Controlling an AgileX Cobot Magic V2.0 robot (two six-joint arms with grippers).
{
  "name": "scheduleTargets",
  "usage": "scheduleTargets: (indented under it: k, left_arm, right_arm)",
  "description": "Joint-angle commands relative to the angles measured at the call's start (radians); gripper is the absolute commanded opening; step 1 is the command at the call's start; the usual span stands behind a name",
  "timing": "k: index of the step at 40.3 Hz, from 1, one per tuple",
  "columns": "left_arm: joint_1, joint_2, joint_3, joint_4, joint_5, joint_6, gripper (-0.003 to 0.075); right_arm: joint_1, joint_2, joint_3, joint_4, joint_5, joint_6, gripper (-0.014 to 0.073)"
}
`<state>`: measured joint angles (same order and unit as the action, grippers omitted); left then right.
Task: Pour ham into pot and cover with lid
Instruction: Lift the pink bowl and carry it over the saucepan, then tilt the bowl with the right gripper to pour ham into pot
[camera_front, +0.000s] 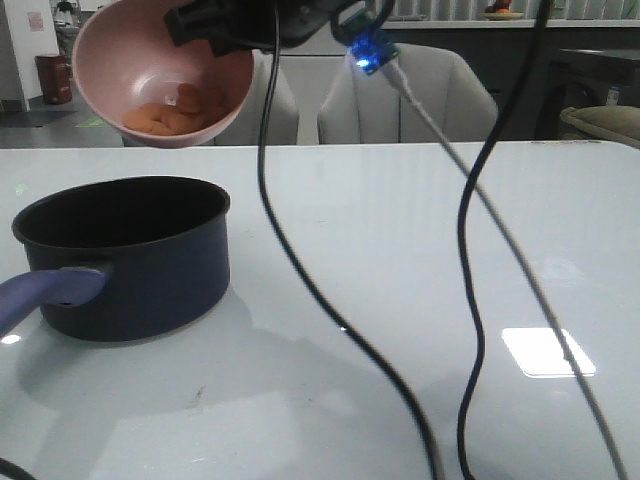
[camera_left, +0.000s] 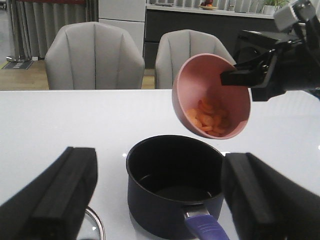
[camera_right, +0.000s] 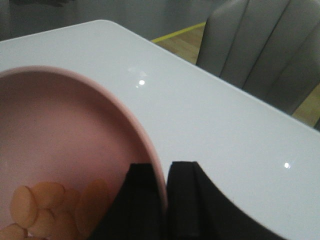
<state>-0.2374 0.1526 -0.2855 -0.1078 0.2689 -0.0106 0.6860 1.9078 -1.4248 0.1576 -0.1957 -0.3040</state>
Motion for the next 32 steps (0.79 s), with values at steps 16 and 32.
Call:
scheduleTargets:
  k: [16, 32]
  left_arm:
    - [-0.008, 0.009, -0.028, -0.01, -0.081, -0.003, 0.0565]
    - [-0.008, 0.009, -0.028, -0.01, -0.081, -0.003, 0.0565]
  right_arm:
    - [0.1, 0.037, 0.14, -0.037, -0.691, -0.577, 0.0135]
    - [0.111, 0.084, 0.204, -0.276, -0.848, -0.97, 0.0135]
